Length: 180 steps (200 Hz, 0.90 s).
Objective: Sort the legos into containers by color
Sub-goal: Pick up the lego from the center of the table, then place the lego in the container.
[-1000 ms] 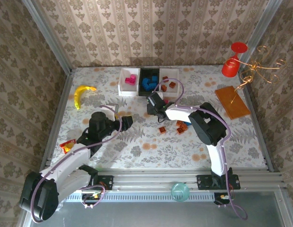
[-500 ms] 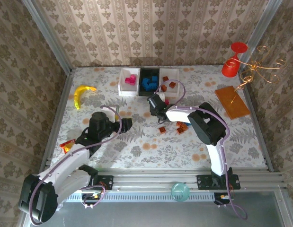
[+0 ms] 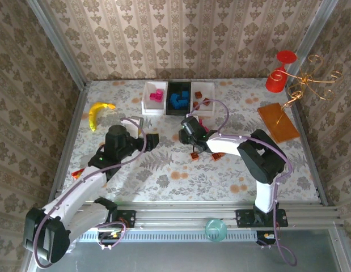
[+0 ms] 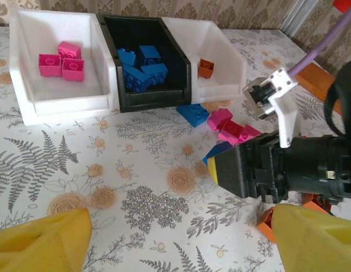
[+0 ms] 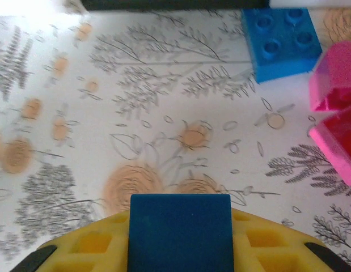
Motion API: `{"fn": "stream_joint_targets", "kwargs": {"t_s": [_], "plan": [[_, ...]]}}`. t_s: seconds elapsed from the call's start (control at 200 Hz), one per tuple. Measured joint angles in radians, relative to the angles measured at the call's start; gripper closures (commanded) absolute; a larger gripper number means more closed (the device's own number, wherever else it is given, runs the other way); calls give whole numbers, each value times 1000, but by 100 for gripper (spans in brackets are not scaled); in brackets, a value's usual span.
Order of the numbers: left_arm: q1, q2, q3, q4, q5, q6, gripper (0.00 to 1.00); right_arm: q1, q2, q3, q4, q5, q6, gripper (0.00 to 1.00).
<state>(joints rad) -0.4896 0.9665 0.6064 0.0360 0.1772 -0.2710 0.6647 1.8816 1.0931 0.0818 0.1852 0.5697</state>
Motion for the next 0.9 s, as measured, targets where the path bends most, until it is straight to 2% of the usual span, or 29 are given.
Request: {"fn": "stream_joint_targets", "kwargs": {"t_s": [0.2,0.445,0.705,0.9], "plan": [[0,62,10,22,6,3,16,-8,-16,45,11,-53,-5,74],[7,128,-3,134,14,14,16,-48,-14,82,49,-89,-5,75],[7,206,-4,187,26,26,17,-74,28,250,35,-98,-40,75],[7,225,-4,211,28,24,17,-136,98,361,50,-130,-43,74]]}}
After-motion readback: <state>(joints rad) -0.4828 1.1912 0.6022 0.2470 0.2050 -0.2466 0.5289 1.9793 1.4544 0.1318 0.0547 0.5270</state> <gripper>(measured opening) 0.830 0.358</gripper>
